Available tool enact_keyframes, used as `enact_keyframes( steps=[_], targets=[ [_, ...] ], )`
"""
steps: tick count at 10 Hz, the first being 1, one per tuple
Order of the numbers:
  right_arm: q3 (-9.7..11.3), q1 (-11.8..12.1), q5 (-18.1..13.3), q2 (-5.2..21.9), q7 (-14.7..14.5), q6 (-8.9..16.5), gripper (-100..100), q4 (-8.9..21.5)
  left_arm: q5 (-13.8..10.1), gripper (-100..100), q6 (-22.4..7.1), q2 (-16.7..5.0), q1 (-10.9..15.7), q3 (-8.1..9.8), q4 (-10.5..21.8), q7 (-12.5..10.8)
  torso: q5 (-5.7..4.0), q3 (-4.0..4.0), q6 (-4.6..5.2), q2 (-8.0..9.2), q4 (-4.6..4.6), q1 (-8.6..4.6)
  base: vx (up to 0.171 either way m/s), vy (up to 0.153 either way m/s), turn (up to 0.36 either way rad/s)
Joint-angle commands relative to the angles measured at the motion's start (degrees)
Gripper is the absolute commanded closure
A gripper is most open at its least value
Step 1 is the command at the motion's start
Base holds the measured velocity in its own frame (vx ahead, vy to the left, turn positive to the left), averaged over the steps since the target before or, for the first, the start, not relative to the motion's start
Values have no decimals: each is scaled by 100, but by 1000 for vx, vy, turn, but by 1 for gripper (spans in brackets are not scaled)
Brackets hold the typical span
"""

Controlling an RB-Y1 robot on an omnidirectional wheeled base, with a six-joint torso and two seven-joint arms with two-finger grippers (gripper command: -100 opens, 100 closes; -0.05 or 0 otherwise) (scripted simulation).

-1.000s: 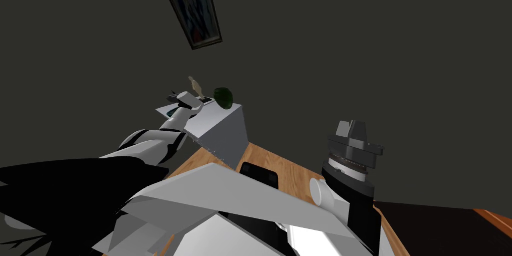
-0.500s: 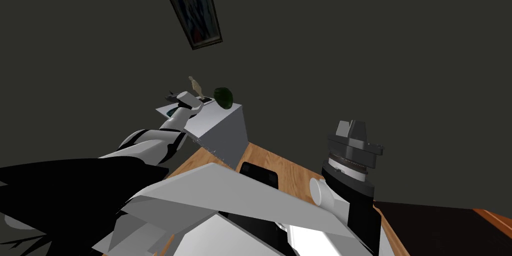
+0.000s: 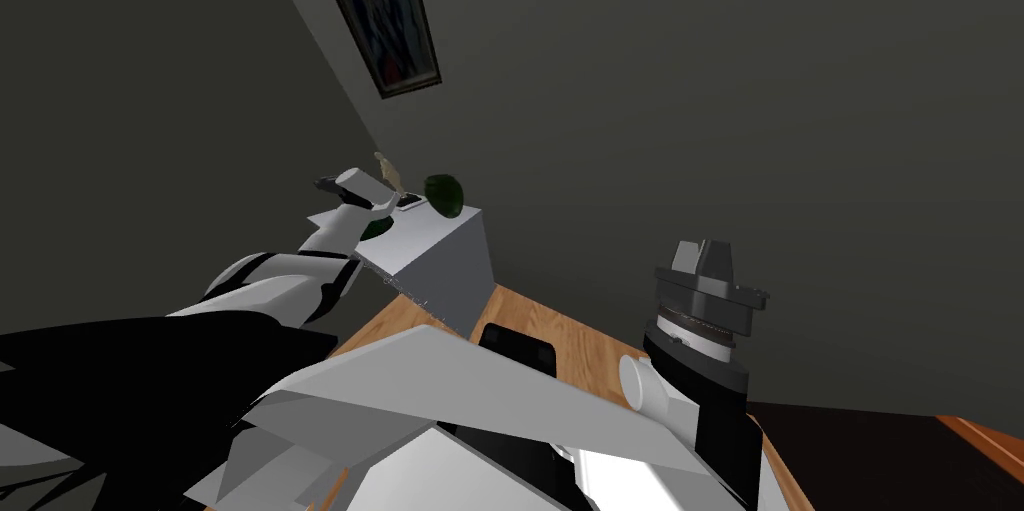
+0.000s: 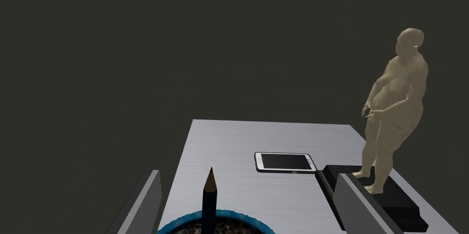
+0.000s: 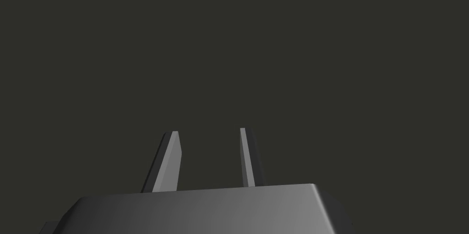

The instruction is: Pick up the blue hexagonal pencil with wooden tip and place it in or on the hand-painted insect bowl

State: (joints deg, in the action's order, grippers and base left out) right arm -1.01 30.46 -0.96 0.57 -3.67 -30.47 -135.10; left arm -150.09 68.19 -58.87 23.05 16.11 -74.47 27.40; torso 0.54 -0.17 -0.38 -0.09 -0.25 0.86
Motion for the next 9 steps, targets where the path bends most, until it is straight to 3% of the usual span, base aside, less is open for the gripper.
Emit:
enact_keyframes(
  steps=[1,2,3,4,9],
  targets=[
    [0,0,0,0,0,0,0,0,-136,-100,15,-167,105,-43,55,87,0,0,0,0,0,0,8,-32,-5],
    [0,0,0,0,0,0,0,0,-312,-100,113,-338,135,-53,-46,220,1,1,0,1,0,3,12,-34,-4],
    [0,0,0,0,0,0,0,0,-212,-100,66,-240,124,-51,-6,145,0,0,1,0,0,2,7,-15,0],
    [0,0,0,0,0,0,0,0,-225,0,85,-252,132,-57,-14,164,3,0,0,1,-1,9,0,0,0],
    [0,0,0,0,0,0,0,0,-223,0,83,-251,132,-57,-13,163,6,2,0,4,0,18,0,0,0]
  ],
)
